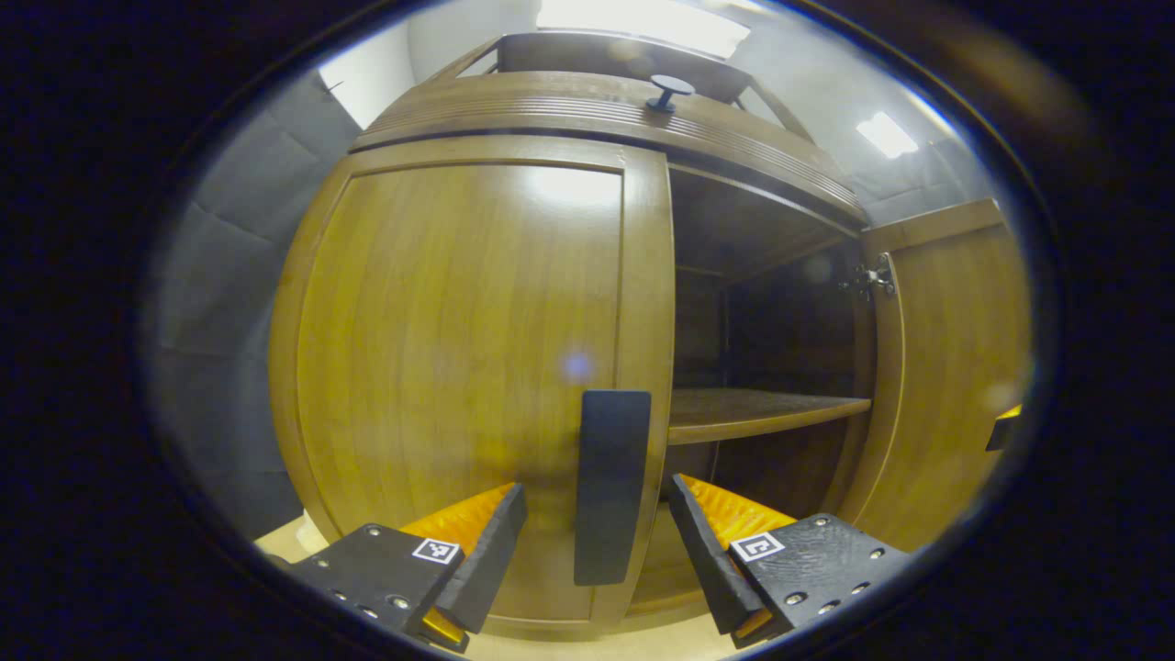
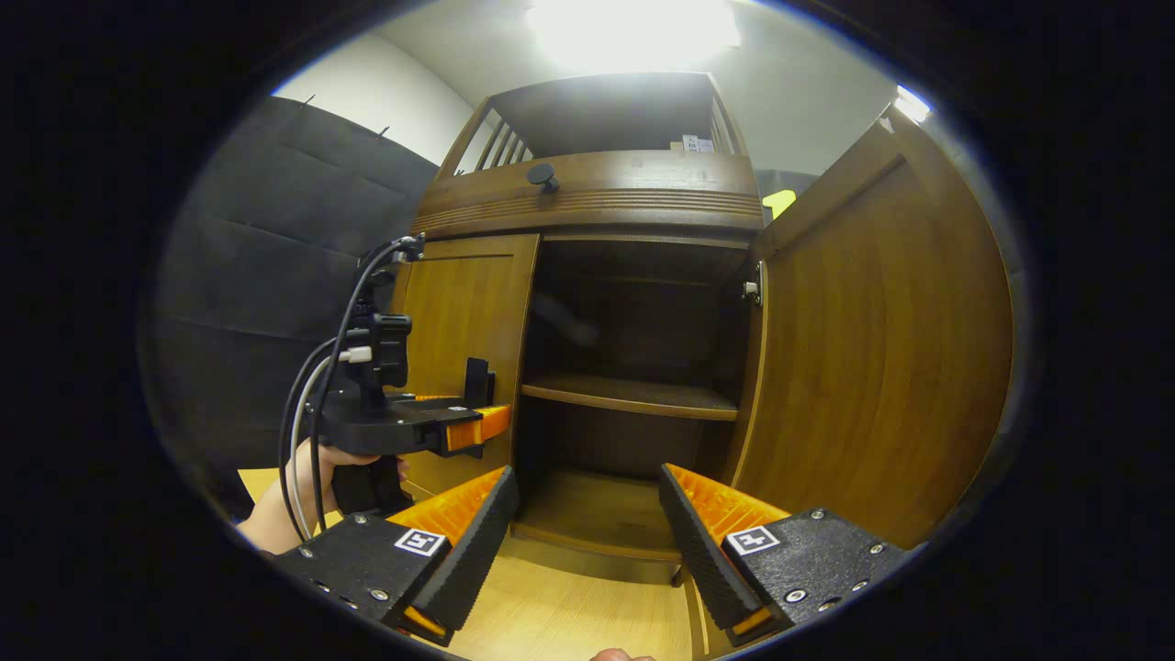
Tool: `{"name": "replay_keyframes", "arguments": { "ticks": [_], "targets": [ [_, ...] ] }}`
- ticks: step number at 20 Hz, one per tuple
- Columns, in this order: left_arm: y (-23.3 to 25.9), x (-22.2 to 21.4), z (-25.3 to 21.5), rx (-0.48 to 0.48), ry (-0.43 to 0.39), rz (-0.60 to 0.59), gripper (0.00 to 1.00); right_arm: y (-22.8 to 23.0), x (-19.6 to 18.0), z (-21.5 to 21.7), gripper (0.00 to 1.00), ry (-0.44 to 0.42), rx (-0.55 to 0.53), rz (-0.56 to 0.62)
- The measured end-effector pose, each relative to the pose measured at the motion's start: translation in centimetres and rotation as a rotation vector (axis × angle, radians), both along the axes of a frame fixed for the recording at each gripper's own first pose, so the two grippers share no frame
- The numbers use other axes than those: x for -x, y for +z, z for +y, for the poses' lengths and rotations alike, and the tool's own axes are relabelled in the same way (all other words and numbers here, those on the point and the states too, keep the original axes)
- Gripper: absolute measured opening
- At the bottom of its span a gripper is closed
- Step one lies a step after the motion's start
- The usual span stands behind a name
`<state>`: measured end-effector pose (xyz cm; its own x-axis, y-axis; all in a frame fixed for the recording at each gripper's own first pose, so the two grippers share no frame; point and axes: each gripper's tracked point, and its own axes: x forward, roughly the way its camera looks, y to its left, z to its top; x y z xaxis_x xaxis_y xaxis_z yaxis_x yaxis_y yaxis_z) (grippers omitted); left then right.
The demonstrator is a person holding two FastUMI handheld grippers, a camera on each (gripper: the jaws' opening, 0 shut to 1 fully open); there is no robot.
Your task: Open the right door of the double-door shoe cabinet with the right hand, and open the left door with the left hand.
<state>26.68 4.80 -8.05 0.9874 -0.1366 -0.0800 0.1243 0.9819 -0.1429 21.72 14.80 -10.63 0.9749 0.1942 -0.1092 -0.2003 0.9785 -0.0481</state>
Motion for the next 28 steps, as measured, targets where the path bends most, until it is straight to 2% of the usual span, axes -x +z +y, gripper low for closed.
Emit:
{"name": "replay_keyframes", "arguments": {
  "ticks": [1,2,4,7,12,13,15,16,17,18,19,20,22,23,24,28],
  "targets": [
    [-0.3,-0.1,0.7,-0.029,0.039,0.003,0.96,-0.1,0.0,0.0,0.95,0.01,-0.006,0.011],
    [-0.7,0.0,1.1,-0.046,0.053,0.023,0.85,-0.2,-0.2,0.0,0.95,0.018,-0.014,0.021],
    [-0.2,0.2,0.6,-0.032,0.026,0.014,0.63,-0.5,-0.4,-0.4,0.95,0.025,-0.028,0.03],
    [-0.6,-0.3,0.4,-0.039,0.026,0.01,0.39,-0.8,-0.4,-0.4,0.95,0.02,-0.042,0.031],
    [-0.8,0.3,0.1,-0.047,-0.001,0.035,0.24,-0.5,-0.2,-0.8,0.95,0.019,-0.076,0.024],
    [-1.0,0.4,0.2,-0.047,-0.001,0.04,0.31,-0.4,-0.2,-0.7,0.95,0.019,-0.074,0.019],
    [-0.6,0.6,0.2,-0.044,0.0,0.033,0.17,-0.2,0.0,-0.5,0.95,0.025,-0.072,0.015],
    [-0.5,0.8,0.3,-0.046,-0.006,0.029,0.17,-0.2,0.1,-0.4,0.95,0.034,-0.07,0.016],
    [-0.5,1.0,0.4,-0.041,-0.015,0.028,0.22,-0.1,0.1,-0.4,0.95,0.041,-0.067,0.015],
    [-0.3,1.3,0.4,-0.029,-0.023,0.023,0.22,0.0,0.1,-0.5,0.95,0.043,-0.065,0.014],
    [0.2,1.5,0.4,-0.014,-0.026,0.021,0.17,0.1,0.4,-0.3,0.95,0.047,-0.064,0.013],
    [0.5,1.6,0.5,0.004,-0.021,0.017,0.22,0.2,0.7,-0.1,0.95,0.053,-0.067,0.012],
    [1.3,1.3,0.6,0.003,-0.014,0.01,0.22,0.1,2.2,0.9,0.95,0.066,-0.085,0.008],
    [1.4,1.4,0.9,-0.001,-0.011,0.009,0.17,-0.2,2.8,1.1,0.95,0.07,-0.097,0.005],
    [1.6,1.5,1.1,-0.002,-0.01,0.007,0.22,-0.4,3.2,1.0,0.95,0.072,-0.105,0.006],
    [2.1,1.7,1.3,0.005,-0.001,0.007,0.22,-0.6,3.9,0.8,0.95,0.059,-0.109,0.011]
  ]
}}
